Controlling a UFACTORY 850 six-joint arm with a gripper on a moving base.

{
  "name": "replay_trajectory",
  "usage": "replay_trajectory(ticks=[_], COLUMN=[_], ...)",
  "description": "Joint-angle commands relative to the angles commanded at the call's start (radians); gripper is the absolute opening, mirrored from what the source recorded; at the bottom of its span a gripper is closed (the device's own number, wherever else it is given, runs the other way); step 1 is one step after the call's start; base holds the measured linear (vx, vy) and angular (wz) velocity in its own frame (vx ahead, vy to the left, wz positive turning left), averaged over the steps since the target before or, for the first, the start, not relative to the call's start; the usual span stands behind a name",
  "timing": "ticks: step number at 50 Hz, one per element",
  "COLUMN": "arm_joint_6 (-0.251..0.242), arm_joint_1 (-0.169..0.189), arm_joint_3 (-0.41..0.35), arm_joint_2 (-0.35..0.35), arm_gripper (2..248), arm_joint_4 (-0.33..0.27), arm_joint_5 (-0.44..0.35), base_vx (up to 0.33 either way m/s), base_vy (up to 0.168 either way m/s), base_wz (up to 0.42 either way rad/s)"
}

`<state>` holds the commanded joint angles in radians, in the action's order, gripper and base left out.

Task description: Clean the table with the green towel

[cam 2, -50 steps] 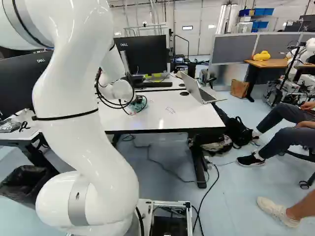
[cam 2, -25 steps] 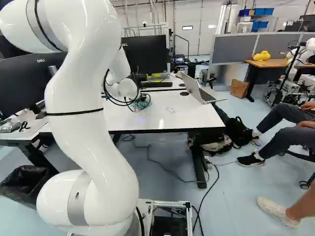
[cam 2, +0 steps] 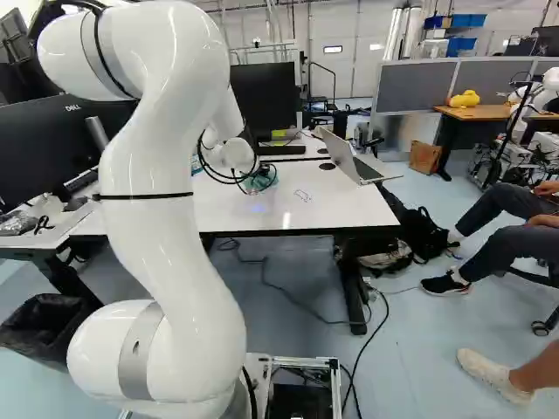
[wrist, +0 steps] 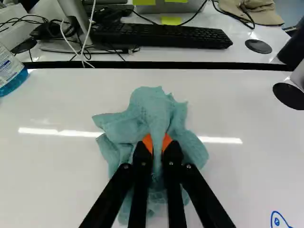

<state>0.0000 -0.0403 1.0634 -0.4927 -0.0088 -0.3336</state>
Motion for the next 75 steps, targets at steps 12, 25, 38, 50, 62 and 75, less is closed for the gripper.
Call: replay_trajectory(ticks=[12, 25, 38, 50, 62, 75], arm_joint_6=[0.0, 0.0, 0.0, 0.0, 0.0, 0.0], arm_joint_1=[0.031, 0.027, -0.003, -0.034, -0.067, -0.103], arm_joint_3=[-0.021, -0.078, -0.123, -0.163, -0.201, -0.227], arm_joint_2=[0.016, 0.06, 0.095, 0.127, 0.157, 0.179], arm_gripper=[40, 40, 40, 40, 40, 40], arm_joint_4=[0.0, 0.0, 0.0, 0.0, 0.0, 0.0], arm_joint_5=[0.0, 0.0, 0.0, 0.0, 0.0, 0.0], base_vx=[0.0, 0.0, 0.0, 0.0, 0.0, 0.0], base_vy=[0.0, 0.0, 0.0, 0.0, 0.0, 0.0], base_wz=[0.0, 0.0, 0.0, 0.0, 0.0, 0.0])
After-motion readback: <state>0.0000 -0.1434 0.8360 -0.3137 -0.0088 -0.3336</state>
